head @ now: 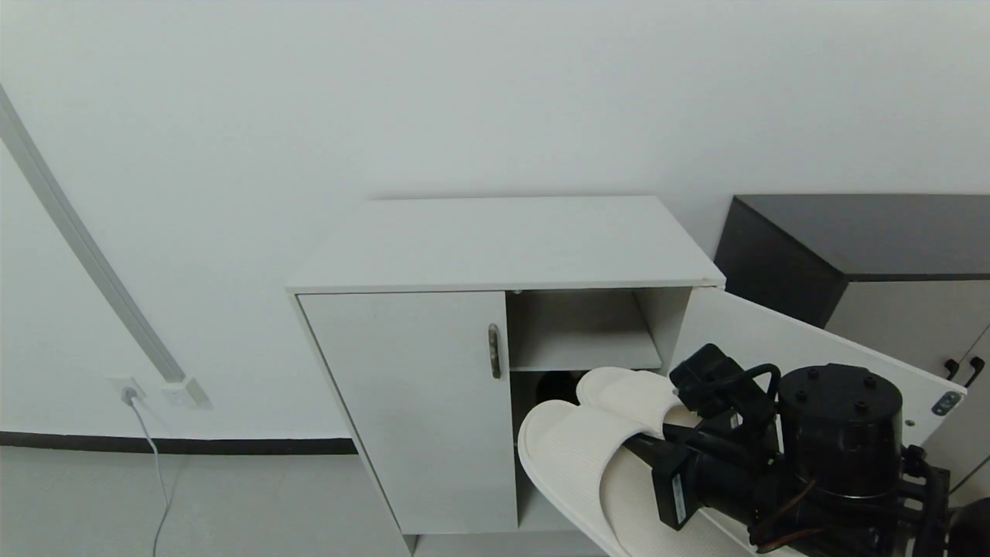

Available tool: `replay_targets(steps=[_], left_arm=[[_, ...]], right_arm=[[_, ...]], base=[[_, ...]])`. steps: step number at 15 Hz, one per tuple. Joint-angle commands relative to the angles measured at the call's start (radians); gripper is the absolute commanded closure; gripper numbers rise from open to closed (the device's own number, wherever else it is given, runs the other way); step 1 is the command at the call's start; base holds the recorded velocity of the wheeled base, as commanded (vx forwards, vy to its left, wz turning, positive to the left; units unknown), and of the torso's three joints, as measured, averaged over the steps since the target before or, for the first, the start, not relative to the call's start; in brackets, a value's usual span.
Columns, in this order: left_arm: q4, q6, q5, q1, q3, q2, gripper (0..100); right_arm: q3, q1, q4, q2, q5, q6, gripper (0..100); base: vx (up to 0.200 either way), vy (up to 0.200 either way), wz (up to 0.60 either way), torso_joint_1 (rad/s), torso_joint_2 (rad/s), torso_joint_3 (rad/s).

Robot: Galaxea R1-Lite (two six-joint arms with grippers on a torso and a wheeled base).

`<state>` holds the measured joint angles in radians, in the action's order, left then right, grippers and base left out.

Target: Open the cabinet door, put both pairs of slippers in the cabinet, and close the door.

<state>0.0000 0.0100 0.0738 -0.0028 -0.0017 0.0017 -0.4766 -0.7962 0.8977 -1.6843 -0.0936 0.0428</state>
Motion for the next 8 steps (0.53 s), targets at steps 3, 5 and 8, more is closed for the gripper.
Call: replay_targets(steps=[3, 5, 8], left_arm=[[0.000, 0.001, 0.000, 0.000, -0.001, 0.000, 100], [0.000, 0.001, 0.000, 0.000, 0.000, 0.000, 100], [0.000, 0.002, 0.000, 0.000, 0.000, 0.000, 100]], right_arm=[[0.001, -0.003, 0.000, -0.002, 0.002, 0.000, 100], [0.001, -0.003, 0.000, -0.002, 0.000, 0.000, 100], [0.003, -0.003, 0.000, -0.003, 0.002, 0.000, 100]], base=[[0.000, 0.000, 0.00, -0.191, 0.52, 0.318], [0.000, 0.000, 0.00, -0.181, 0.51, 0.317], [0.000, 0.000, 0.00, -0.168, 0.49, 0.321]])
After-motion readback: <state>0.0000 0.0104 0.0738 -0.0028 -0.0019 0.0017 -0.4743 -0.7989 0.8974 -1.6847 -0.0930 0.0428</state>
